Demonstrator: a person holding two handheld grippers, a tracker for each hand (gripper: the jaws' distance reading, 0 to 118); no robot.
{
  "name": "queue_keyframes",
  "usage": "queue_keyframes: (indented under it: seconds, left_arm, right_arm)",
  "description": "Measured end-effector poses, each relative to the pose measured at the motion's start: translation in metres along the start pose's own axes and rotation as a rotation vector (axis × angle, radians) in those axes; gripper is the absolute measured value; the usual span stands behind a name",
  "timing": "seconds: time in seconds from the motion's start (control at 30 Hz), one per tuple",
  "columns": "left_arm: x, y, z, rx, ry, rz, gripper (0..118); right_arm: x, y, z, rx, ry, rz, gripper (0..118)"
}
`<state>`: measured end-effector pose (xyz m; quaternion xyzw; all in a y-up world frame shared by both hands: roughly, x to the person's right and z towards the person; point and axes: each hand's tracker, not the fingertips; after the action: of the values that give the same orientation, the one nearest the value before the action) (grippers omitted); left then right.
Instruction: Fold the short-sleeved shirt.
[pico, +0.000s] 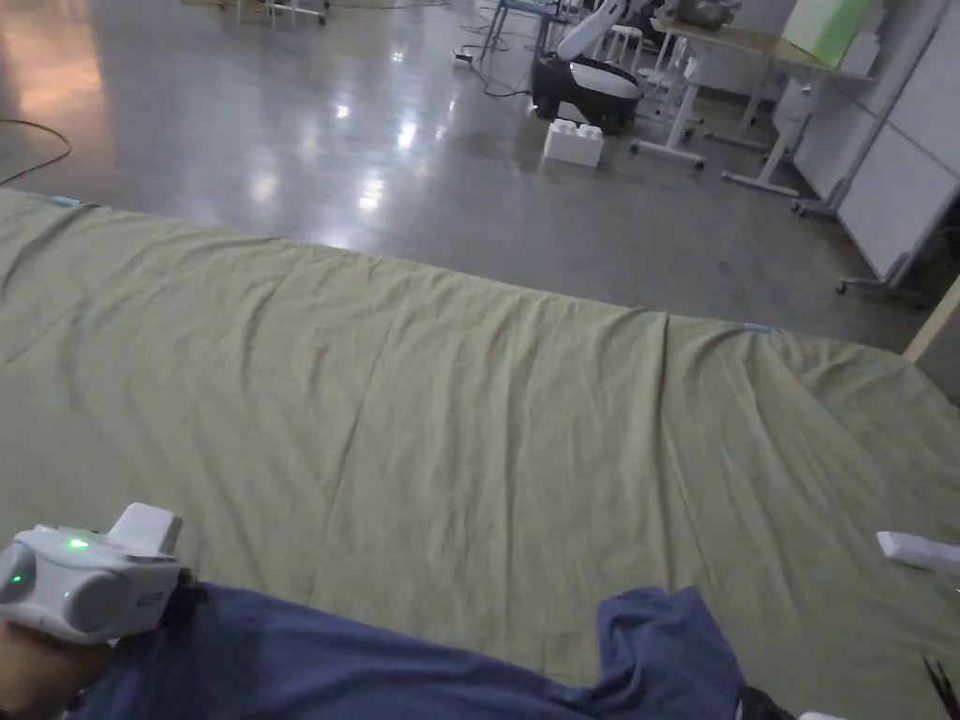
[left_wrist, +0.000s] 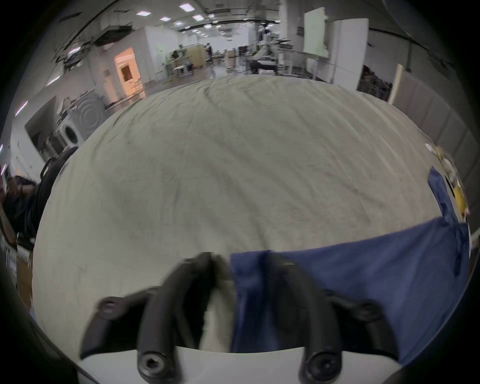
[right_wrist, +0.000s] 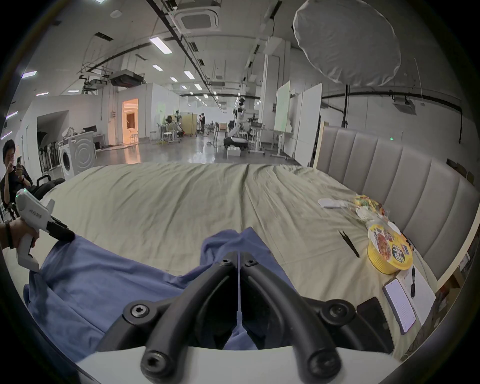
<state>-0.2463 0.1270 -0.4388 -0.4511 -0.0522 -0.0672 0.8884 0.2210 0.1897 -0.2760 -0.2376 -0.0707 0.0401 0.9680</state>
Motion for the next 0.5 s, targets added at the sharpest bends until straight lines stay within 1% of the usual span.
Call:
queue_keyframes:
  seconds: [0.03, 0.07, 0.13, 0.17, 0.2, 0.27, 0.33, 0.37, 0.4, 0.43, 0.5]
  left_arm:
    - [-0.001, 0.0, 0.001, 0.002, -0.014, -0.026, 15]
    - [-0.001, 0.0, 0.002, -0.004, 0.0, -0.039, 8]
    - [-0.005, -0.001, 0.006, 0.002, -0.004, -0.015, 6]
    - [-0.013, -0.001, 0.004, 0.014, -0.012, 0.023, 6]
    - [-0.016, -0.002, 0.007, 0.023, -0.009, 0.048, 5]
    - [-0.02, -0.006, 0.015, 0.051, 0.012, 0.064, 5]
    - [-0.024, -0.006, 0.021, 0.068, 0.017, 0.074, 5]
    - [-0.025, -0.008, 0.025, 0.082, 0.019, 0.076, 5]
    - [-0.026, -0.009, 0.03, 0.099, 0.024, 0.074, 5]
    - [-0.025, -0.007, 0.032, 0.096, 0.022, 0.073, 5]
    - [-0.025, -0.008, 0.036, 0.108, 0.026, 0.076, 5]
  right_arm:
    - [0.005, 0.003, -0.008, -0.035, -0.006, -0.009, 6]
    - [0.012, 0.007, -0.018, -0.078, -0.007, -0.012, 19]
    - [0.027, 0.015, -0.039, -0.15, 0.008, -0.035, 42]
    - [0.034, 0.018, -0.052, -0.203, 0.029, -0.046, 53]
    - [0.041, 0.022, -0.066, -0.253, 0.042, -0.049, 60]
    - [0.051, 0.026, -0.09, -0.345, 0.058, -0.034, 69]
    - [0.059, 0.027, -0.117, -0.434, 0.079, -0.012, 73]
    - [0.062, 0.024, -0.128, -0.463, 0.073, -0.01, 74]
    - [0.062, 0.023, -0.138, -0.463, 0.043, 0.013, 76]
    - [0.062, 0.021, -0.15, -0.489, 0.045, 0.053, 78]
    - [0.062, 0.016, -0.169, -0.516, 0.04, 0.069, 78]
